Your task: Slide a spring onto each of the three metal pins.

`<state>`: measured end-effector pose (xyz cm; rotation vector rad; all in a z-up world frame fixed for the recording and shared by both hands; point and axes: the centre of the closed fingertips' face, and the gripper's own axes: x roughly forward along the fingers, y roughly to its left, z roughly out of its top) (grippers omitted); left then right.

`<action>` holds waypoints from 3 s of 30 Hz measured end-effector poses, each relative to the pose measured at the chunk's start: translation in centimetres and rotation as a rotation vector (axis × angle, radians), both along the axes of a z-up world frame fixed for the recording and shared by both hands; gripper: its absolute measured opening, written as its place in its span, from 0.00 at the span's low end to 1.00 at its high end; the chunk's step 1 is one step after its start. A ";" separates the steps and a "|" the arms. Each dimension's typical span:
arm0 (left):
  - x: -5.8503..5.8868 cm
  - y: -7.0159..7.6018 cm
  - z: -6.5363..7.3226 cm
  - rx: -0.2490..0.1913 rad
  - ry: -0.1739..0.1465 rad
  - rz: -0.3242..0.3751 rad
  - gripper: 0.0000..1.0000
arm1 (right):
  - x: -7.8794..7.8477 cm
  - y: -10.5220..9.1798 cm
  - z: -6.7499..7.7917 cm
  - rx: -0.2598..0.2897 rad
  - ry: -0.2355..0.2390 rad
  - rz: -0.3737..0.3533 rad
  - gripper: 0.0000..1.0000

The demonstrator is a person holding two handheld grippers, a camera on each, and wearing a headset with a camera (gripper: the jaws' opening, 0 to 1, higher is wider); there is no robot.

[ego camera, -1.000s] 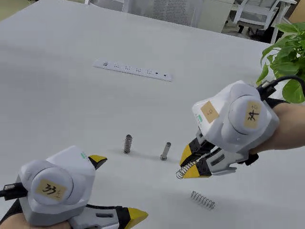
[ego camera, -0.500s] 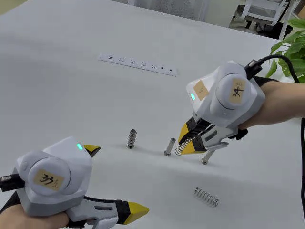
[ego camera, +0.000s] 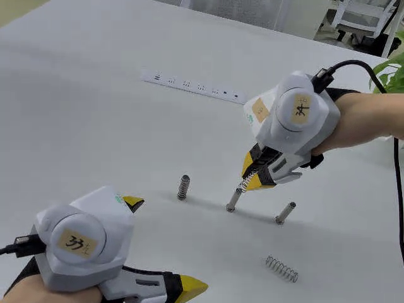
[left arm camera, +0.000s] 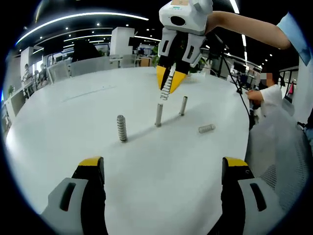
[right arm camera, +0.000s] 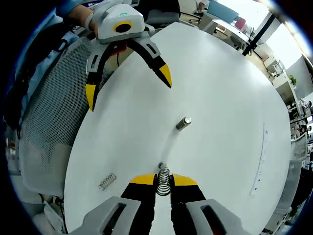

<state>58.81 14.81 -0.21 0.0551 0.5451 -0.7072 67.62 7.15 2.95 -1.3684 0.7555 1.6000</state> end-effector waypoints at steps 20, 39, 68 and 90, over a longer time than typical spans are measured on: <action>-0.6 0.6 -0.9 -0.012 0.034 0.016 0.98 | 0.1 0.3 -1.6 -0.045 0.019 0.015 0.08; -0.9 1.3 -1.1 -0.017 0.049 0.048 0.95 | 0.1 0.5 -4.9 -0.106 0.019 0.039 0.08; -1.0 1.0 -1.4 -0.028 0.054 0.060 0.94 | 0.3 0.3 -7.2 -0.100 0.037 -0.006 0.09; -1.0 1.5 -0.3 -0.013 0.029 0.028 0.94 | -0.2 0.9 -6.3 0.086 0.053 -0.148 0.82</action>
